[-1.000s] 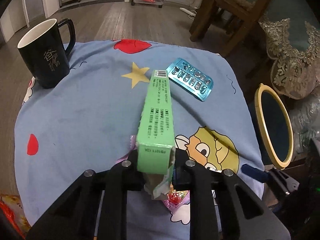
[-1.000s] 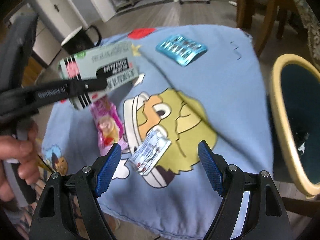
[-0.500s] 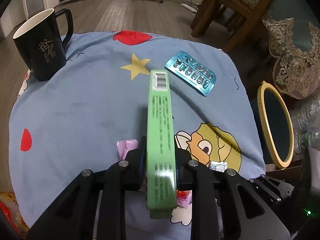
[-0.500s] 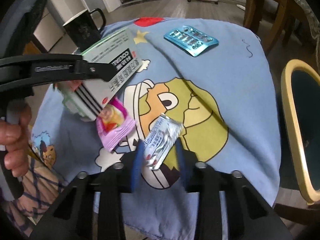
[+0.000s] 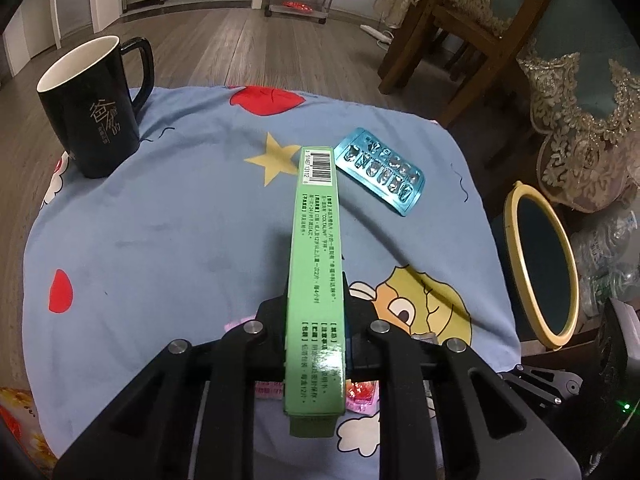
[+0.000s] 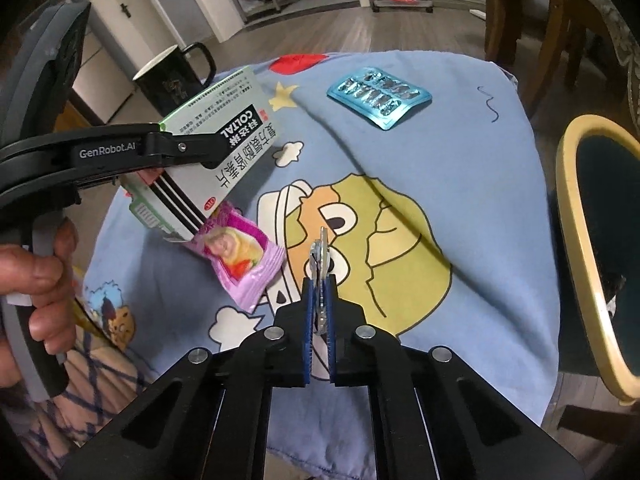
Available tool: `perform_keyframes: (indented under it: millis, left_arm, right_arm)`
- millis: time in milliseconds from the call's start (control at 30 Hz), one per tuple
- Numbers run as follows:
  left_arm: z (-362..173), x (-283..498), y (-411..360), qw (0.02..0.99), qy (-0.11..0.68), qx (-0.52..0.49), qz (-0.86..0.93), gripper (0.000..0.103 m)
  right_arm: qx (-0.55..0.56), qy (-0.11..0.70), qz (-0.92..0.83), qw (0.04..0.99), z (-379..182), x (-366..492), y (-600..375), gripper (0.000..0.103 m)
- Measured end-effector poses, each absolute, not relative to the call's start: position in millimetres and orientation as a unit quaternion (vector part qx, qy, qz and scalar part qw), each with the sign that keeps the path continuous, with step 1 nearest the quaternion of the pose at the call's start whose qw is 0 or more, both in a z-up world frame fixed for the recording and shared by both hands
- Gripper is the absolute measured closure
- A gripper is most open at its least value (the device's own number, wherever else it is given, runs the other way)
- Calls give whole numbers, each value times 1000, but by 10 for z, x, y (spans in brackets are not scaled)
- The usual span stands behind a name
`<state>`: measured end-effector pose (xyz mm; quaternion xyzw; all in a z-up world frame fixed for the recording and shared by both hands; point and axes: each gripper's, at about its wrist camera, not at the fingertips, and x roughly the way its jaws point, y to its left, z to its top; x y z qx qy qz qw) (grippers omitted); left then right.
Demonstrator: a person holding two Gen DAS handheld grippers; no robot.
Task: Collect trash
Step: 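Carry the green box and foil strip over the bin with both tools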
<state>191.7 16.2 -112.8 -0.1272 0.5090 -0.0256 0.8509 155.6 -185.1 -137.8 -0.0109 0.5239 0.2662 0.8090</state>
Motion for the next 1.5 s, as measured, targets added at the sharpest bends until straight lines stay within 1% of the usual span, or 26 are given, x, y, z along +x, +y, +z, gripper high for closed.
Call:
perform_keyframes:
  millis: [667,933,1267,1500]
  left_arm:
    - [-856,1917,-140,868,474,-124,-77,86]
    - [-770,1913,-431,869,468,-114,-114,86]
    - [-616,1916,-878,872,454,-88,-160,86]
    - [-579,1943,-1270,867,453,-69,-194,86]
  right_arm:
    - [73,471,227,849,-990,1733,-2306,98]
    - [113,441,196,869,-769,1778,-2641,98]
    - [128,405,144,894,-497,1822,-3056,98]
    - [142,400,96,901,-488,1817,-3418,98]
